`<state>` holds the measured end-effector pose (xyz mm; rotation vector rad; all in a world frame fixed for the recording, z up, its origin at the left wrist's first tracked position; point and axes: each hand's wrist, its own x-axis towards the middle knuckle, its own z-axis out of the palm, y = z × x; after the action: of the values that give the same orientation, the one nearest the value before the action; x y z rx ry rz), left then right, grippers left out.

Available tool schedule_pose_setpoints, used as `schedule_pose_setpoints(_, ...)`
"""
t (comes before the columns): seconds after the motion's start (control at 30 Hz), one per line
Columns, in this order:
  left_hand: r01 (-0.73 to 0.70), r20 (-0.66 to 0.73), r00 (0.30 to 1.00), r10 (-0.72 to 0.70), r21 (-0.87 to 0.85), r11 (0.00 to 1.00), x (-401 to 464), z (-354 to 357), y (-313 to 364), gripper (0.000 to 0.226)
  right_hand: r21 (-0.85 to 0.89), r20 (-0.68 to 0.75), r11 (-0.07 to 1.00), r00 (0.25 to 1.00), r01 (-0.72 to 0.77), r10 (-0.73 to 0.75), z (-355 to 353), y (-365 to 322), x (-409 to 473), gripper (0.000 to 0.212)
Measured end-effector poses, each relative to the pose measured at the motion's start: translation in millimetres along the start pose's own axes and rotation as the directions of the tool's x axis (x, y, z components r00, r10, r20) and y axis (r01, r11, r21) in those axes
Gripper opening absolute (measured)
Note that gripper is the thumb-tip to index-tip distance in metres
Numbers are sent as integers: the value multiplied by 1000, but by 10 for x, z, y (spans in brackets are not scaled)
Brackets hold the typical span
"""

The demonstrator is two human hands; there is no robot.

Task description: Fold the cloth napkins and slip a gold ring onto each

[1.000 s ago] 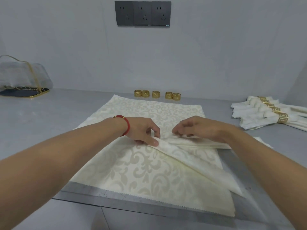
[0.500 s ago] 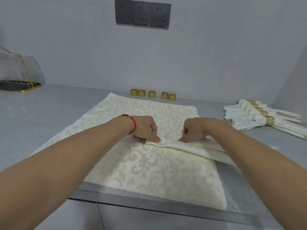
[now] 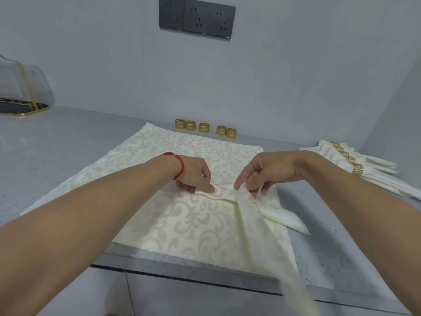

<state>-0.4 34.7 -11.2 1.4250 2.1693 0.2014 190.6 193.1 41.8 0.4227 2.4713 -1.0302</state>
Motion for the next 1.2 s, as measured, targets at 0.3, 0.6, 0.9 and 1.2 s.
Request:
schedule_pose_setpoints(0.3, -18, 47, 999, 18, 8, 1000, -19, -37, -5, 39, -314, -265, 948, 963, -44, -43, 161, -14, 394, 27)
schedule_pose_setpoints(0.6, -50, 65, 996, 54, -51, 997, -33, -38, -36, 31, -295, -386, 955, 915, -1, -118, 280, 158, 521, 32)
schedule_pose_setpoints(0.9, 5, 43, 999, -2, -72, 997, -144, -119, 19, 34, -310, -451, 951, 881, -5, -143, 306, 219, 583, 33)
schedule_pose_setpoints(1.2, -144, -323, 936, 142, 18, 989, -193, 252, 155, 20, -308, -489, 951, 852, 31, -187, 414, 231, 594, 22)
